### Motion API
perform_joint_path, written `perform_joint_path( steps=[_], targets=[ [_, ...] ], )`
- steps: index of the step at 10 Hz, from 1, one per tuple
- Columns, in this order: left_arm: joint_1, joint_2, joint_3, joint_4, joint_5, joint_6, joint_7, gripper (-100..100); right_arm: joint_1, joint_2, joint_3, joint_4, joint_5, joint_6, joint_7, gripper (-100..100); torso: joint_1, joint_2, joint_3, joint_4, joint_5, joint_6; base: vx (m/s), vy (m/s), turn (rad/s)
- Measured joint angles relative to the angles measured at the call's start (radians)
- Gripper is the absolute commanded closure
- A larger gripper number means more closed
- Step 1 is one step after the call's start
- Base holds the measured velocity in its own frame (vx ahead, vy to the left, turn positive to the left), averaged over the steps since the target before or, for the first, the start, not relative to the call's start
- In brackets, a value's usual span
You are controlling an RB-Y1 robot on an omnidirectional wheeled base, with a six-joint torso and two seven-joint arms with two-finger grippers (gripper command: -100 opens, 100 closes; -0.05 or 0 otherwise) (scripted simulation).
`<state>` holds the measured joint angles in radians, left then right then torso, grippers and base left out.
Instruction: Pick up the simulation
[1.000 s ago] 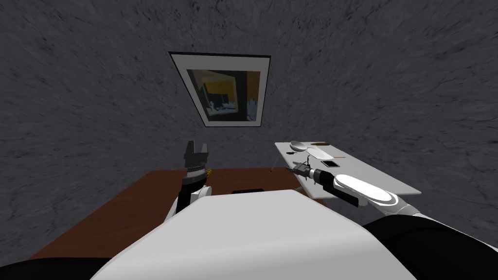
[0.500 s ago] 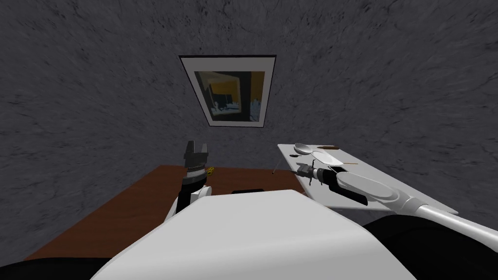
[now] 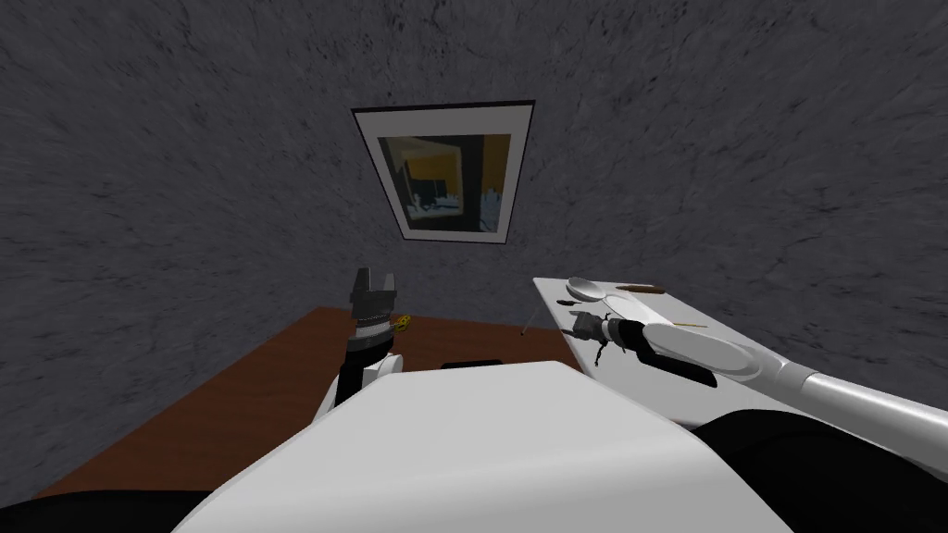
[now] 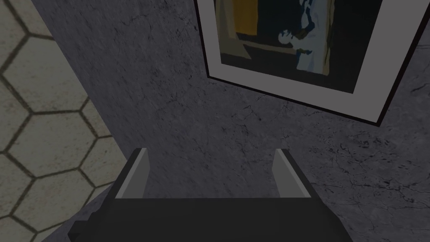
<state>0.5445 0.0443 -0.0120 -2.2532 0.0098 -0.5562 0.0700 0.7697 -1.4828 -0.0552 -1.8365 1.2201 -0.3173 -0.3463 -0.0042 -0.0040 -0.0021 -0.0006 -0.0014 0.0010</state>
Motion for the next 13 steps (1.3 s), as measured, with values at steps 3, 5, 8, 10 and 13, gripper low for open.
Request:
perform_joint_path(
  steps=[3,5,8,10,13],
  targets=[
    [0.000,0.000,0.000,0.000,0.000,0.000,0.000,0,0.021,-0.085,0.012,0.015,0.087,-0.013,-0.028,-100,0.000,-0.002,-0.001,-0.001,0.000,0.000,0.055,-0.052,0.137],
    [0.000,0.000,0.000,0.000,0.000,0.000,0.000,0,0.028,-0.118,0.024,0.026,0.133,-0.026,-0.033,-100,0.000,-0.001,-0.001,0.000,0.000,0.000,0.037,-0.056,0.084],
    [0.000,0.000,0.000,0.000,0.000,0.000,0.000,0,0.021,-0.175,0.060,0.037,0.209,-0.040,-0.060,-100,0.000,-0.002,-0.001,-0.001,0.000,0.000,0.061,-0.062,0.104],
    [0.000,0.000,0.000,0.000,0.000,0.000,0.000,0,0.080,-0.240,0.042,0.030,0.265,-0.049,-0.086,-100,-0.003,-0.004,-0.002,-0.001,-0.001,0.000,0.081,-0.103,0.158],
    [0.000,0.000,0.000,0.000,0.000,0.000,0.000,0,0.058,-0.291,0.099,0.045,0.355,-0.092,-0.106,-100,-0.003,-0.005,-0.003,-0.001,-0.001,0.000,0.084,-0.092,0.095]
  ],
)
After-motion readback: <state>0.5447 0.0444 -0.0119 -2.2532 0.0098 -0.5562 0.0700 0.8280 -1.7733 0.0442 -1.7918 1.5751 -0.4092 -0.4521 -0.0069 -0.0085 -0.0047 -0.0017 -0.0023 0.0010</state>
